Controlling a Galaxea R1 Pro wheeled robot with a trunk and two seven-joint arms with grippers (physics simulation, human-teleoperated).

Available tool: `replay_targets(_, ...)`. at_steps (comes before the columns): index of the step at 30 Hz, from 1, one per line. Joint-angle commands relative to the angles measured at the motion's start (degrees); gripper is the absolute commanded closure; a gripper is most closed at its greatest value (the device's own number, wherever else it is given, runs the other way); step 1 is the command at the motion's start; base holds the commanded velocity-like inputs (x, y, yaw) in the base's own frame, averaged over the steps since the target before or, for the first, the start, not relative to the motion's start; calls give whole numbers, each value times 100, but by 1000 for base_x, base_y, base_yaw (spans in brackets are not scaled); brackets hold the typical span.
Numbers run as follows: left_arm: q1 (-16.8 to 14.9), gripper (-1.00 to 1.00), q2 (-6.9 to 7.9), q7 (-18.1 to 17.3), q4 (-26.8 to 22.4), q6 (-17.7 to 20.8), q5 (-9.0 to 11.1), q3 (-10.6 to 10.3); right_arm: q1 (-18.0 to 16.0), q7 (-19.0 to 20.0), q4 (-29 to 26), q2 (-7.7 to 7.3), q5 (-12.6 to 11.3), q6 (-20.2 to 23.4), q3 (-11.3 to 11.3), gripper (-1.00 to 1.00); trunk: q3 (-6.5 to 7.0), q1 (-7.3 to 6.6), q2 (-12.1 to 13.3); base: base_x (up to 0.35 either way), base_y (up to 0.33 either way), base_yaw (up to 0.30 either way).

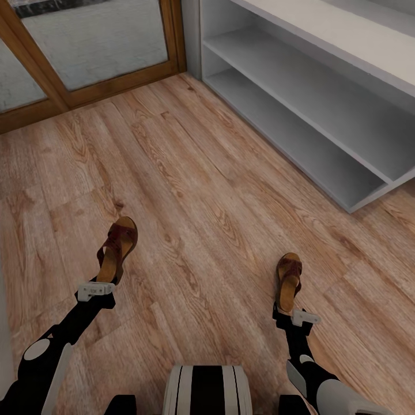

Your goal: Pick up the two gym shoes and the two sandals from the corridor floor and place them onto the hallstand (shoe rack) in the corridor, making sure they are on the rack and not on the floor. Arrange them so the two gym shoes are next to each other and the two sandals are next to each other.

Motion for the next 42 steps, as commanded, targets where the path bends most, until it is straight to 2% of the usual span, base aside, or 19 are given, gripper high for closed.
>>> replay_targets(1, -1, 100, 0, -2, 1, -8, -17, 0, -1, 0, 0, -1, 0, 2, 0, -100, 0, 0, 0, 0, 0, 0)
replay_targets(42, 0, 100, 0, -2, 9, -12, -18, 1, -31, 0, -13, -2, 0, 22, -9, -100, 0, 0, 0, 0, 0, 0)
